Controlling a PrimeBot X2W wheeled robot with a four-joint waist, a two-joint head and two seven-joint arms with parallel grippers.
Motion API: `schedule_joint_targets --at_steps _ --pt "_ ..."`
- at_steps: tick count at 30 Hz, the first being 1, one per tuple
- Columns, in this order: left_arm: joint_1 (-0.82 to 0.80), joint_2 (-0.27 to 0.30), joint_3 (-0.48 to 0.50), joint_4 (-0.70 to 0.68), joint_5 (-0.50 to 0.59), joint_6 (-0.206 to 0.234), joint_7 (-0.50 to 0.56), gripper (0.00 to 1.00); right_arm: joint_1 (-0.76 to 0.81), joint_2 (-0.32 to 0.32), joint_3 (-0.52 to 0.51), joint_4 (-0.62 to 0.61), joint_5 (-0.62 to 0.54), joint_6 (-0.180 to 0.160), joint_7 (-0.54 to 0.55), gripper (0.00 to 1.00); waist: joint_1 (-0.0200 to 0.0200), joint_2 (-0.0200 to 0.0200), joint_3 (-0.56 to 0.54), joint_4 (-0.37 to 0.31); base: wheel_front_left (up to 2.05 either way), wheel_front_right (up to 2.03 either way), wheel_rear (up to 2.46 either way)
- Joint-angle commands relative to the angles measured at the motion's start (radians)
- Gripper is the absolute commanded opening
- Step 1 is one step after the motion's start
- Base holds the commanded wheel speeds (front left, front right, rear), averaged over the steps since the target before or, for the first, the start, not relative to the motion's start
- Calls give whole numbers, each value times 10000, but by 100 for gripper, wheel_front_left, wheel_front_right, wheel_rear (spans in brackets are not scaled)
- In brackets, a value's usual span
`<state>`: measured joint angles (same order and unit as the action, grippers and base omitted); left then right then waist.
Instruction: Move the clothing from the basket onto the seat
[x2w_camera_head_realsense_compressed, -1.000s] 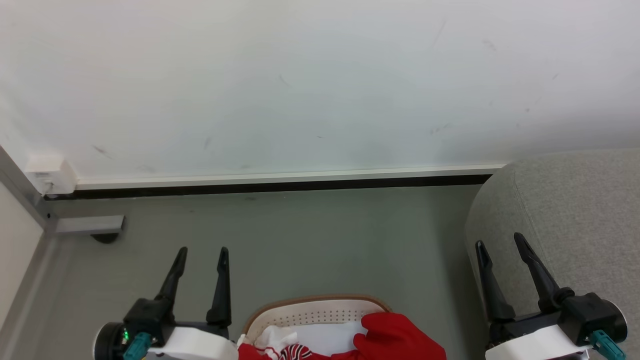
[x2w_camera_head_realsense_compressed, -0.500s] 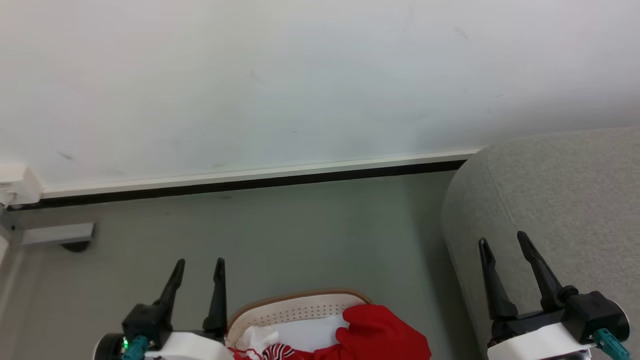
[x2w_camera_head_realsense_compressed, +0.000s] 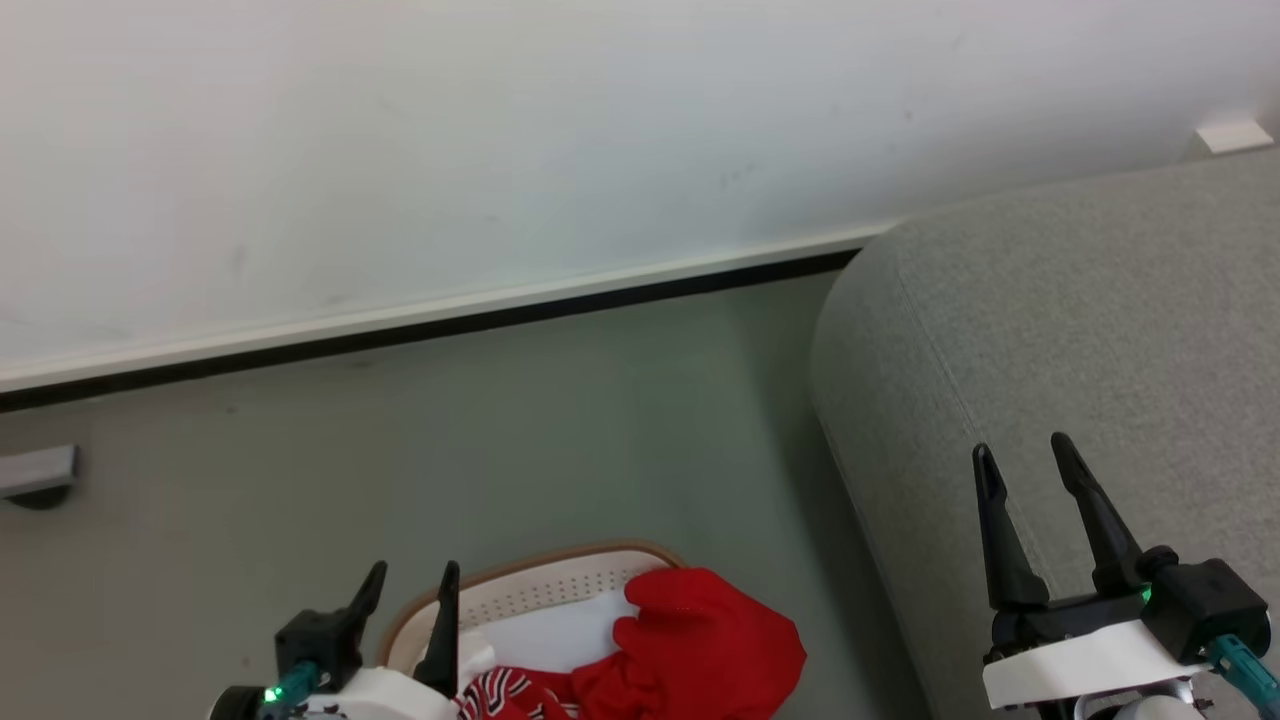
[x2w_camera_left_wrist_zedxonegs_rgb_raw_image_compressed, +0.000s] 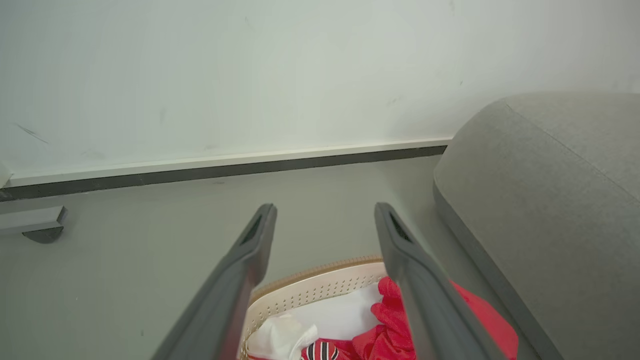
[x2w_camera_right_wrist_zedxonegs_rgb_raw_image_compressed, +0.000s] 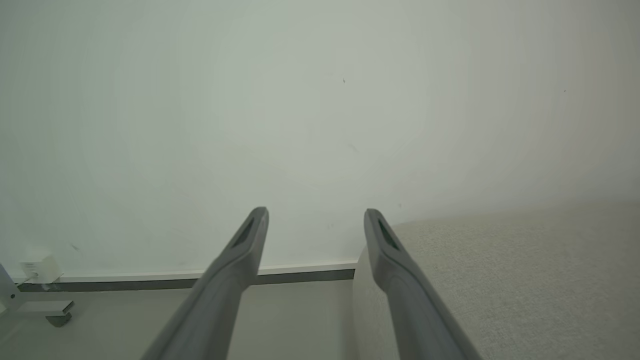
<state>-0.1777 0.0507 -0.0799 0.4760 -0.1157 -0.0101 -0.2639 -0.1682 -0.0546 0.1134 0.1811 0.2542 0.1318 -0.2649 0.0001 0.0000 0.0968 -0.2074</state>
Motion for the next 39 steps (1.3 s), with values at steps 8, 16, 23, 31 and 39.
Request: schedule_joint_targets --at_steps 8,16,23,31,39 --pt "-1370 584 -136 2801 288 -377 1 100 -636 42 -37 -180 349 -21 7 100 -1 0 1431 -947 0 0 0" --pt "-2566 908 -415 5128 301 -671 581 100 -1099 42 84 -317 676 -21 7 100 -1 0 2379 -1515 0 0 0" --pt "-3531 1286 -761 6691 425 -909 1145 100 -1438 43 152 -430 893 -21 7 100 -1 0 3197 -1945 0 0 0" --pt "-4433 1751 -1494 7671 1021 -973 2052 100 -1789 43 287 -552 1185 -21 7 100 -1 0 4167 -2306 0 0 0" --pt "-4878 2041 -2508 7974 1846 -1009 3000 100 -2068 43 517 -628 1662 -21 7 100 -1 0 5104 -2660 0 0 0"
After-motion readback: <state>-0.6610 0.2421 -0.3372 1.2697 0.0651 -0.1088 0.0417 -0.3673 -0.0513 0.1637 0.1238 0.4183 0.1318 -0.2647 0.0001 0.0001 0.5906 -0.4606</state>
